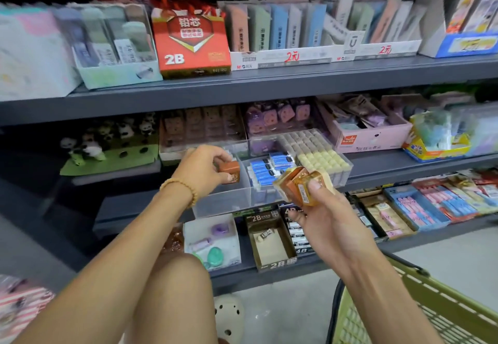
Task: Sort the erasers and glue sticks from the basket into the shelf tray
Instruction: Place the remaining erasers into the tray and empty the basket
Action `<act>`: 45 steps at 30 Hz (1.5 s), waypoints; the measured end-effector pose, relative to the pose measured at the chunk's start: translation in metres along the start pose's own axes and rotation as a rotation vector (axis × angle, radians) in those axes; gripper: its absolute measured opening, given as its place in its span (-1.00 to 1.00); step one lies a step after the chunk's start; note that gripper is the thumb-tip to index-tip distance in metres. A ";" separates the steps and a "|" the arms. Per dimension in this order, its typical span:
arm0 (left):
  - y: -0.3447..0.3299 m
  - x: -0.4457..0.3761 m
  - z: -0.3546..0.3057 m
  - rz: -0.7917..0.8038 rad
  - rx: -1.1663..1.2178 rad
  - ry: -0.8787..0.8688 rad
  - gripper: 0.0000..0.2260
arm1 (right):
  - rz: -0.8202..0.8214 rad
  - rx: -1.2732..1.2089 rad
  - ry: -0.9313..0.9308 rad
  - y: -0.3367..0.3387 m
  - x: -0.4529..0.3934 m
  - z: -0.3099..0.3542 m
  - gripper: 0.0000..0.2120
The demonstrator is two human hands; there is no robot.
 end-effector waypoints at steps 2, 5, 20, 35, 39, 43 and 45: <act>-0.004 -0.010 -0.005 0.032 -0.139 -0.044 -0.77 | -0.011 0.001 -0.002 0.002 -0.001 -0.002 -0.25; -0.009 -0.018 -0.009 0.066 -0.290 -0.078 -0.76 | -0.012 -0.009 -0.011 0.005 -0.002 -0.003 -0.29; -0.028 -0.030 -0.003 0.210 -0.504 -0.228 -0.59 | -0.017 -0.054 -0.060 -0.001 -0.018 -0.023 -0.33; -0.016 0.007 -0.031 0.410 0.633 -0.183 -0.80 | 0.112 -0.093 -0.045 -0.028 -0.033 -0.026 -0.40; -0.010 0.006 -0.024 0.406 0.741 -0.146 -0.79 | 0.125 -0.080 -0.015 -0.033 -0.033 -0.024 -0.53; -0.004 0.004 -0.015 0.333 0.665 -0.117 -0.75 | 0.063 -0.099 0.014 -0.033 -0.035 -0.019 -0.54; -0.003 0.005 -0.014 0.318 0.605 -0.106 -0.73 | 0.040 -0.094 0.008 -0.034 -0.035 -0.016 -0.68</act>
Point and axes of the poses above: each hand's wrist, its own x-axis away from the middle knuckle, its own y-axis out of the back of the hand, z = x × y, the point moved 7 cm from there along -x, towards the middle knuckle, and after that the axes turned 3 degrees about -y, right-handed, at the moved point
